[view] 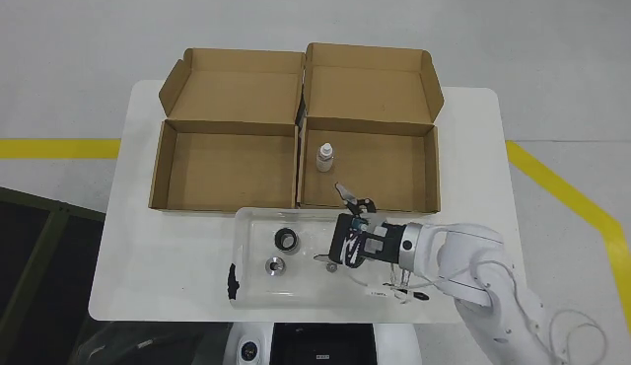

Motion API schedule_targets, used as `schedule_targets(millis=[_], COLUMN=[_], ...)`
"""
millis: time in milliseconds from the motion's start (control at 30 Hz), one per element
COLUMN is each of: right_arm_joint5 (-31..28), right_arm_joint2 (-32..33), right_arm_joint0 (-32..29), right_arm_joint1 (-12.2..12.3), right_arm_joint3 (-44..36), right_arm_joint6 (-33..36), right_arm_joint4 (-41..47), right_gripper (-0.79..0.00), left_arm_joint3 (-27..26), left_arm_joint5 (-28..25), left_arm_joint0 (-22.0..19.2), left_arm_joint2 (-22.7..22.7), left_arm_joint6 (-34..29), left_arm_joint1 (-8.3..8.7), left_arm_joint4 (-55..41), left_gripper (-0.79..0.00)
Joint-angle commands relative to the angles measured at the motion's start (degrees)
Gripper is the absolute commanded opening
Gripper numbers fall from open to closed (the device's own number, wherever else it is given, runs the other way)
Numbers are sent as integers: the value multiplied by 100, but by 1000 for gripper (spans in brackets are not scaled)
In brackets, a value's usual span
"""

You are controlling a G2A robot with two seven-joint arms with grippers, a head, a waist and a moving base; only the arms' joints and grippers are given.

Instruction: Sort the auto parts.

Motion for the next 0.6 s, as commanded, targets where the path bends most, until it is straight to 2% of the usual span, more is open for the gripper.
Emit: schedule_targets(millis=[0,267,567], right_arm_joint5=[-93,-315,-447], right_arm_joint2=[-1,-53,-136], right_arm_joint0=[-109,-475,-616], right_arm_joint1=[29,115,184], right_arm_joint3=[-127,-214,-122], right_arm_joint6=[3,-189,-193], right_arm_joint4=[-216,-706,-983], right_gripper=[0,0,0], left_arm_joint3=[0,0,0], left_arm_joint5=[0,0,0], left_arm_joint0=[0,0,0], left_arm_joint2=[0,0,0], left_arm_joint6=[0,0,0], left_arm_joint1=[0,0,0], left_arm_joint4=[0,0,0], left_gripper=[0,0,0])
